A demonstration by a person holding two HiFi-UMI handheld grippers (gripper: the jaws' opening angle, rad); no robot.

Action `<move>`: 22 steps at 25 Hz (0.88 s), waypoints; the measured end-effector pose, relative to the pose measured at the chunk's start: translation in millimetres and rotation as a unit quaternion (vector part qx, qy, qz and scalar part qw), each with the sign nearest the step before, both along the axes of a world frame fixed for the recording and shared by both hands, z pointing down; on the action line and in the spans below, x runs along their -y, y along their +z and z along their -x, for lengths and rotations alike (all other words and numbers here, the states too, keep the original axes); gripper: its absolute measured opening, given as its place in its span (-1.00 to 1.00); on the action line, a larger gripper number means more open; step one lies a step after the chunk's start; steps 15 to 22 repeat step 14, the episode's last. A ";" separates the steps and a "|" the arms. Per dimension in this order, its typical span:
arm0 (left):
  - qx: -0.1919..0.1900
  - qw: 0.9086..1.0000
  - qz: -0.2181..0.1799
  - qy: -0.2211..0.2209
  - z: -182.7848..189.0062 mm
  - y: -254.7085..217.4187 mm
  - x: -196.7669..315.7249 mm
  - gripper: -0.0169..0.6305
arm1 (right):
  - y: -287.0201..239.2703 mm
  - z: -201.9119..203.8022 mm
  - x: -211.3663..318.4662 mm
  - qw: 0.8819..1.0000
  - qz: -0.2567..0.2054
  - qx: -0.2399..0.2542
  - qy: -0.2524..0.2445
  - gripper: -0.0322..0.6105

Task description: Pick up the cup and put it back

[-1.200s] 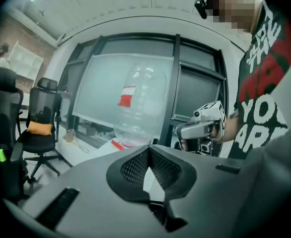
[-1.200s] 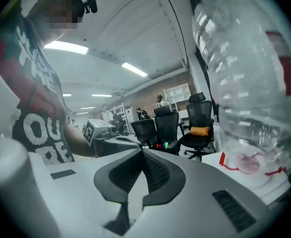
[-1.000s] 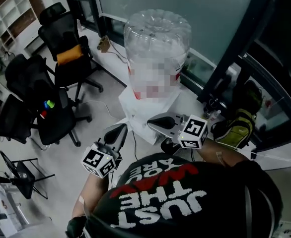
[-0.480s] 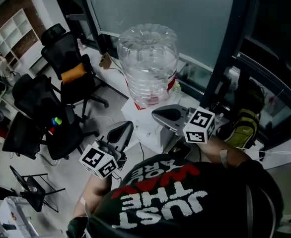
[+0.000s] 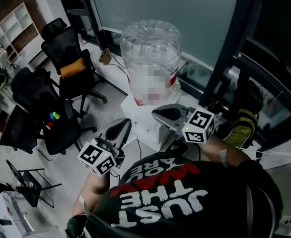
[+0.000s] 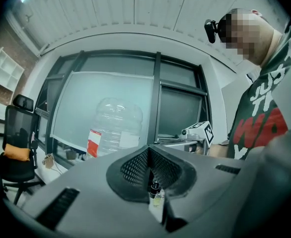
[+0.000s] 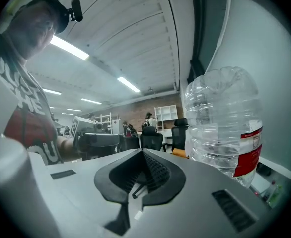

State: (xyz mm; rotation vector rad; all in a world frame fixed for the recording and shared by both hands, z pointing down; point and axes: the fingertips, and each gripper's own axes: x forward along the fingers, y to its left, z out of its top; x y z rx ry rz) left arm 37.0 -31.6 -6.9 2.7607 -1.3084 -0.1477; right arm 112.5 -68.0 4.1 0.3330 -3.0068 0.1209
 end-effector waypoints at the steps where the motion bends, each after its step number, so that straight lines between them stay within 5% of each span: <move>1: -0.001 1.000 0.000 0.001 -0.2 1.3 -0.5 -0.92 | 1.0 0.4 -0.6 1.000 -0.001 -0.002 -0.001 -0.80; 22: -0.009 1.000 0.008 0.003 7.2 4.5 -8.7 -0.92 | 4.4 10.7 -10.7 1.000 -0.008 -0.019 -0.008 -0.80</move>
